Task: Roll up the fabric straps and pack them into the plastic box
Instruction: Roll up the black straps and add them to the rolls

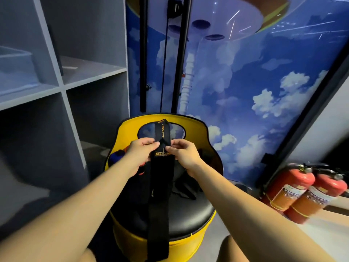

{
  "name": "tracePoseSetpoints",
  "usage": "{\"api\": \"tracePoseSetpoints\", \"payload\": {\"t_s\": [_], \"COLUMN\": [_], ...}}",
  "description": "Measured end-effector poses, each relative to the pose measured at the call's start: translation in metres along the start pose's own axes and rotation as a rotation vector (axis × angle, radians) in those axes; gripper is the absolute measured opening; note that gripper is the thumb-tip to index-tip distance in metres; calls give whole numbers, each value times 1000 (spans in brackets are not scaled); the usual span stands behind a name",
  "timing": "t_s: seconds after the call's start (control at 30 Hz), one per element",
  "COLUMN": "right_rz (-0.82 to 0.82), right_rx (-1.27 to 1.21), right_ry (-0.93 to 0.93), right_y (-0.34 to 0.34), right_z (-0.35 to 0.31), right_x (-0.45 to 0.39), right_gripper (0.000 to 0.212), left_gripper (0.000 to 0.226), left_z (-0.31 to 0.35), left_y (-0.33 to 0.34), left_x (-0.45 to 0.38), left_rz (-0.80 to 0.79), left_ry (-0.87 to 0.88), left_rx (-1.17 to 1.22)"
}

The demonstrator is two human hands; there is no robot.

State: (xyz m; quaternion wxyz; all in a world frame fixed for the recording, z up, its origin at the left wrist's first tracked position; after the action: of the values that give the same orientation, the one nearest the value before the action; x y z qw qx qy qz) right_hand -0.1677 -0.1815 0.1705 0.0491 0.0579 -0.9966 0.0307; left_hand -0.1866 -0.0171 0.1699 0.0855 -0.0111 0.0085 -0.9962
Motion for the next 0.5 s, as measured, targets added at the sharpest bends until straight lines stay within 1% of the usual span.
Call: {"api": "tracePoseSetpoints", "payload": {"t_s": [0.13,0.2,0.27,0.33,0.4,0.5], "right_rz": [-22,-39,-32,-1,24,44], "right_rx": [-50,-77,-75,-37,20,108], "right_ry": [43,72,105,132,151,193], "right_y": [3,3,1,-5,-14,-33], "right_z": [18,28,38,51,66,92], "right_x": [-33,-47,-59,-71,-83,-97], "right_gripper": [13,12,11,15,18,14], "left_gripper": [22,32,43,47,45,43], "left_z": [-24,-41,-56,-67,-77,-94], "left_y": [7,7,4,0,-6,-11], "left_x": [-28,-41,-53,-65,-77,-91], "left_rz": [-42,-36,1,46,96,132], "left_ry": [-33,-71,-96,-94,-86,-101], "left_rx": [35,34,17,7,28,72]}}
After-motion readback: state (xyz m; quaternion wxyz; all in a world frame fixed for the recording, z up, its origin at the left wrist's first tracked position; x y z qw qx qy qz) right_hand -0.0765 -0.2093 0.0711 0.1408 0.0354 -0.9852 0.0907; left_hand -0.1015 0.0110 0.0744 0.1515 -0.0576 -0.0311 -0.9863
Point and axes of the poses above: each hand's wrist, its own x-axis away from the middle knuckle, its own y-axis out of the palm, z = x × y, the point moved 6 cm from there along -x, towards the middle knuckle, and after that the axes turned 6 degrees about y, right-handed, at the moved point
